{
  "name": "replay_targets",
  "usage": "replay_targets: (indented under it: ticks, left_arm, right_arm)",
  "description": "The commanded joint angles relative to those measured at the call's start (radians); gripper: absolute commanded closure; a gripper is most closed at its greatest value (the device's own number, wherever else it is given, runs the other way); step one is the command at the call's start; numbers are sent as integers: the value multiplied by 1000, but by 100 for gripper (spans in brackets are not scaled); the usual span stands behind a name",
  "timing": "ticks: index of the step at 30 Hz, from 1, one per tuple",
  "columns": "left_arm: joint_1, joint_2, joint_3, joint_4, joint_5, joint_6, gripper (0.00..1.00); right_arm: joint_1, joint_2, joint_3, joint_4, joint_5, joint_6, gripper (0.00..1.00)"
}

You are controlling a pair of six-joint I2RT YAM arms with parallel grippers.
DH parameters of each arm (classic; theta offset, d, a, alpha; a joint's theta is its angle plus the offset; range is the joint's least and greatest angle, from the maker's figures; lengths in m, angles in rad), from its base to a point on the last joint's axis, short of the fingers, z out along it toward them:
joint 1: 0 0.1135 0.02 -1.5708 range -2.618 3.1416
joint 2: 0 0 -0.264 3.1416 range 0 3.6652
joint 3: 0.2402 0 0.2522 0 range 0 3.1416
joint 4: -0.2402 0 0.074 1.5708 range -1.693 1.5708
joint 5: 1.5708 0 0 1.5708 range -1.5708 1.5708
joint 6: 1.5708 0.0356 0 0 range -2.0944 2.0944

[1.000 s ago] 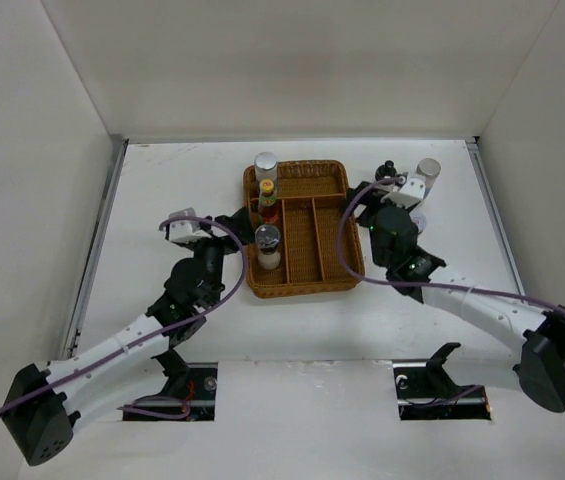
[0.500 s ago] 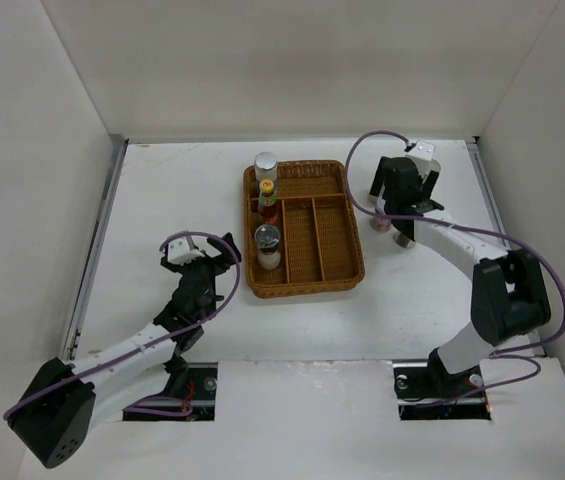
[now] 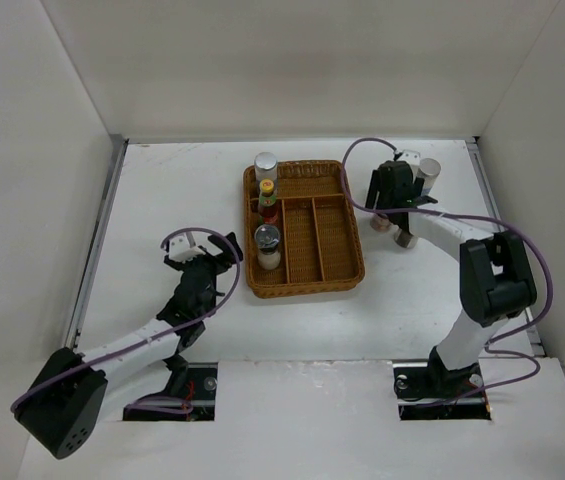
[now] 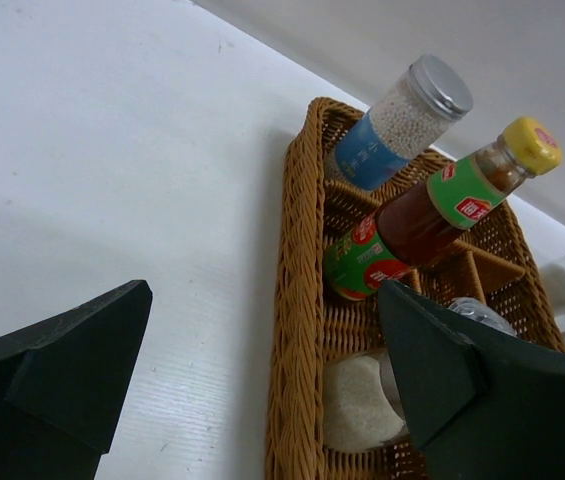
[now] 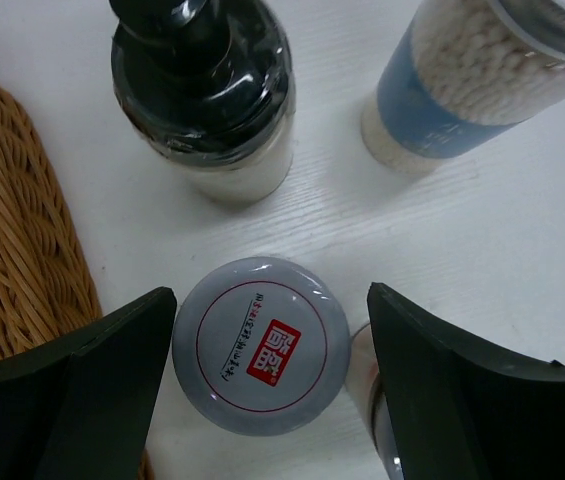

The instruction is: Organize the condiment bottles

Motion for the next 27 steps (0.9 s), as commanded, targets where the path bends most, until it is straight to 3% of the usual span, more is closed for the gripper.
replay_targets:
  ticks: [1, 7, 9, 13, 17, 22, 27]
  left_arm:
    - [13, 24, 15, 47, 35, -25, 0]
    - [16, 28, 18, 46, 50, -27, 0]
    - [19, 24, 16, 46, 56, -27, 0]
    - [24, 21, 13, 46, 47, -27, 0]
    - [32, 7, 7, 46, 46, -27, 0]
    - [58, -42, -23, 43, -10, -44, 0]
    - [84, -102, -40, 7, -14, -68, 0]
  right_arm:
    - [-6, 15, 33, 12, -53, -5, 17]
    - [-12, 28, 37, 38, -35, 1, 43]
    - [-8, -18, 19, 88, 19, -10, 47]
    - [61, -165, -10, 166, 131, -71, 51]
    - [168, -253, 9, 182, 125, -81, 51]
    - [323, -175, 100, 200, 16, -59, 51]
    - [399, -37, 213, 228, -47, -51, 50]
